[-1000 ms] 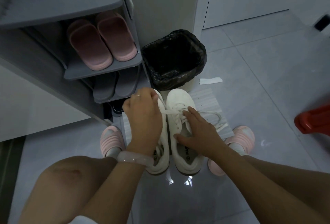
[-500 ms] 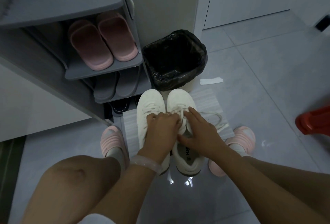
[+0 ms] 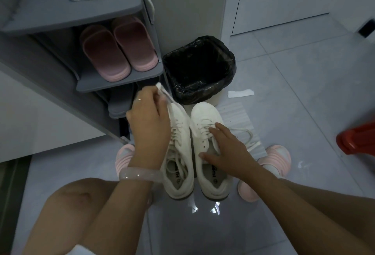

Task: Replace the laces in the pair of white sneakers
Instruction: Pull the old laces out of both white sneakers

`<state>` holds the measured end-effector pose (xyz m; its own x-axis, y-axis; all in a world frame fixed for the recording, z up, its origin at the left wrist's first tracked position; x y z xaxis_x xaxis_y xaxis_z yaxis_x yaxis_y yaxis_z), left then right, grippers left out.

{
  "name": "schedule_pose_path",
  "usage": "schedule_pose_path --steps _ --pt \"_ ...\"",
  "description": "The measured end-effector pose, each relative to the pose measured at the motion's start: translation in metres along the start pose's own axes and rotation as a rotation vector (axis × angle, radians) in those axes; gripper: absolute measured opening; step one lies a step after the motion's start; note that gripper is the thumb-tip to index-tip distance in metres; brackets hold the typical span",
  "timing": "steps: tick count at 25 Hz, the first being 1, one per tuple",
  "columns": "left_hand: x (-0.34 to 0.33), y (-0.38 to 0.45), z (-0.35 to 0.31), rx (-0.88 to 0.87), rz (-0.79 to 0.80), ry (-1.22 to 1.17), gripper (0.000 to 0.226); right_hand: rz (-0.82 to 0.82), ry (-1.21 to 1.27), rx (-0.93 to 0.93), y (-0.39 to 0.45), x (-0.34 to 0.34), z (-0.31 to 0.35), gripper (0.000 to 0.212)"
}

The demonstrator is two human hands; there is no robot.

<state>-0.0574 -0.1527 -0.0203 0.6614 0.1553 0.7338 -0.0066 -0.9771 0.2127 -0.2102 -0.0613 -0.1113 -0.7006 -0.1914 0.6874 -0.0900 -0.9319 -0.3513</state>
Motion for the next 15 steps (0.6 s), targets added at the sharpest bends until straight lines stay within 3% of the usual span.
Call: schedule_pose_path --steps 3,6,8,11,13,15 --pt "-0.019 -0.019 0.009 0.068 0.313 0.122 0.040 -0.189 0.155 -0.031 0.006 0.019 -0.002 0.027" --pt "-0.043 -0.048 0.005 -0.036 0.528 0.171 0.021 -0.214 0.072 -0.084 0.009 0.023 -0.002 0.020" --pt "-0.058 -0.066 0.002 -0.166 0.659 0.223 0.024 -0.197 -0.038 -0.069 0.012 0.019 0.005 0.020" --pt "-0.069 -0.077 0.003 -0.231 0.649 0.307 0.029 -0.193 -0.172 -0.045 0.017 0.014 0.016 0.013" --pt "-0.072 -0.076 0.006 -0.189 0.619 0.292 0.025 -0.201 -0.004 -0.095 0.019 0.017 0.017 0.007" --pt "-0.075 -0.072 0.010 -0.134 0.622 0.272 0.025 -0.137 0.301 -0.208 0.018 0.017 0.017 0.019"
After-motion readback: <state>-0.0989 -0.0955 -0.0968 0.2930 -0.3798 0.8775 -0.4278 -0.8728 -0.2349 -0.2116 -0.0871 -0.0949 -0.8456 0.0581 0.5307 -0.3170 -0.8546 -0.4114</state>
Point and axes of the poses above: each hand's wrist, its own y-axis towards the middle knuckle, its own x-axis out of the back of the hand, z = x × y, the point moved 4 cm from there along y, towards the middle knuckle, and after that the axes turned 3 degrees about y, right-handed, at the moved point
